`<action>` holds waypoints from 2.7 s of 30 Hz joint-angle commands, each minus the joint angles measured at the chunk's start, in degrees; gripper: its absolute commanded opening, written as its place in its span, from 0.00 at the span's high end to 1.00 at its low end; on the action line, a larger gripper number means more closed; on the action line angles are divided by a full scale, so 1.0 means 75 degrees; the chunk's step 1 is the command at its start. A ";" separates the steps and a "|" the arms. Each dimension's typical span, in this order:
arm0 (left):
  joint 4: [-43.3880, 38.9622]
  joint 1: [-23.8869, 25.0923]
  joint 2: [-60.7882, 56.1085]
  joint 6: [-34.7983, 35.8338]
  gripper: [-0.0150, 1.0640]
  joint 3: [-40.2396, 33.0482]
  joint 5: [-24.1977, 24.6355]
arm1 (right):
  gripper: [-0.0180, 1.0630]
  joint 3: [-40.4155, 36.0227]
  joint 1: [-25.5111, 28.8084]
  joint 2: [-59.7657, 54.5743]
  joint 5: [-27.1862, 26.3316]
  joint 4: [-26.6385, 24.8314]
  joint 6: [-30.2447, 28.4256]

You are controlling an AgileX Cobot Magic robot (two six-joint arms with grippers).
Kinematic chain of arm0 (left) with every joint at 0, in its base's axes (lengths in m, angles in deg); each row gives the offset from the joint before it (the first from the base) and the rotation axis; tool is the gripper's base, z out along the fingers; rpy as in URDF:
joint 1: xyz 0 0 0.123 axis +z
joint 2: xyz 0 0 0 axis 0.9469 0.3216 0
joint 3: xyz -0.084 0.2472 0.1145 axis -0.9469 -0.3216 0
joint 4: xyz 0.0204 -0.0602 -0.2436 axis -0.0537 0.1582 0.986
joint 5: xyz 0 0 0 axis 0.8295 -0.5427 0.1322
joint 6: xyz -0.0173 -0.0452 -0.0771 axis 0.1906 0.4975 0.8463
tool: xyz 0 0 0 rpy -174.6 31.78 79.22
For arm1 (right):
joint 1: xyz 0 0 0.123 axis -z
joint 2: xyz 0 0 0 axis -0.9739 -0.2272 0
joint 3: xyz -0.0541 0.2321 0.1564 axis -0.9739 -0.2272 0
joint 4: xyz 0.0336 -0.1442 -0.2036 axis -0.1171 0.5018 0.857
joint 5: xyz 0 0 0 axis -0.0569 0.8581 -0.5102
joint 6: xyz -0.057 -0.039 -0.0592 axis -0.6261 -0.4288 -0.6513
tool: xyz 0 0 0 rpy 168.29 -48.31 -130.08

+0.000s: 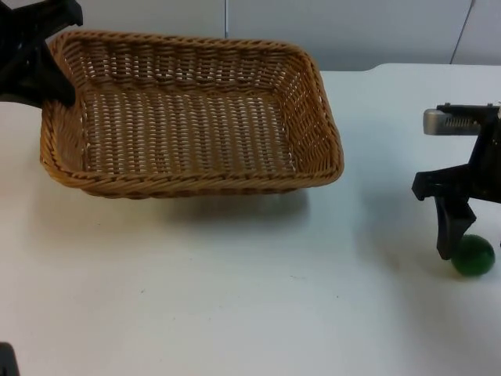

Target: Pick up the basket with the left hand and place the ball into the basket with the right hand.

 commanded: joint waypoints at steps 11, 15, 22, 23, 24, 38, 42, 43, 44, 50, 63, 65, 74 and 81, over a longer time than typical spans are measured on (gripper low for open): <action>0.0198 0.0015 -0.0113 0.0034 0.99 0.0035 -0.0069 | 0.36 0.0012 -0.0035 -0.0523 -0.0007 0.0092 0.0032; 0.0198 0.0015 -0.0113 0.0034 0.99 0.0035 -0.0069 | 0.36 0.0012 -0.0035 -0.0646 -0.0094 0.0112 0.0032; 0.0198 0.0015 -0.0113 0.0034 0.99 0.0035 -0.0069 | 0.36 0.0012 -0.0019 -0.0646 -0.0244 0.0266 0.0043; 0.0198 0.0015 -0.0113 0.0034 0.99 0.0035 -0.0069 | 0.36 0.0012 -0.0019 -0.0646 -0.0294 0.0266 0.0043; 0.0198 0.0015 -0.0113 0.0034 0.99 0.0035 -0.0069 | 0.36 0.0012 -0.0019 -0.0646 -0.0360 0.0266 0.0043; 0.0198 0.0015 -0.0113 0.0034 0.99 0.0035 -0.0069 | 0.49 0.0012 -0.0019 -0.0646 -0.0504 0.0205 0.0043; 0.0198 0.0015 -0.0113 0.0034 0.99 0.0035 -0.0069 | 0.66 0.0012 -0.0019 -0.0646 -0.0484 0.0205 -0.0017; 0.0198 0.0015 -0.0113 0.0034 0.99 0.0035 -0.0069 | 0.71 0.0012 -0.0019 -0.0646 -0.0498 0.0205 -0.0017; 0.0198 0.0015 -0.0113 0.0034 0.99 0.0035 -0.0069 | 0.71 0.0012 -0.0019 -0.0646 -0.0498 0.0205 -0.0017; 0.0198 0.0015 -0.0113 0.0034 0.99 0.0035 -0.0069 | 0.88 0.0049 -0.0019 -0.0646 -0.0693 0.0266 -0.0242; 0.0198 0.0015 -0.0113 0.0034 0.99 0.0035 -0.0069 | 0.99 0.3015 -0.0019 -0.0517 0.0664 0.0174 -0.0784; 0.0198 0.0015 -0.0113 0.0034 0.99 0.0035 -0.0069 | 0.99 0.3997 -0.0019 -0.0512 0.1049 -0.0311 -0.1068; 0.0198 0.0015 -0.0113 0.0034 0.99 0.0035 -0.0069 | 0.99 0.5743 -0.0400 -0.0512 0.1142 -0.3351 -0.2690; 0.0198 0.0015 -0.0113 0.0034 0.99 0.0035 -0.0069 | 0.99 0.5800 -0.1333 -0.0849 0.1117 -0.3162 -0.2715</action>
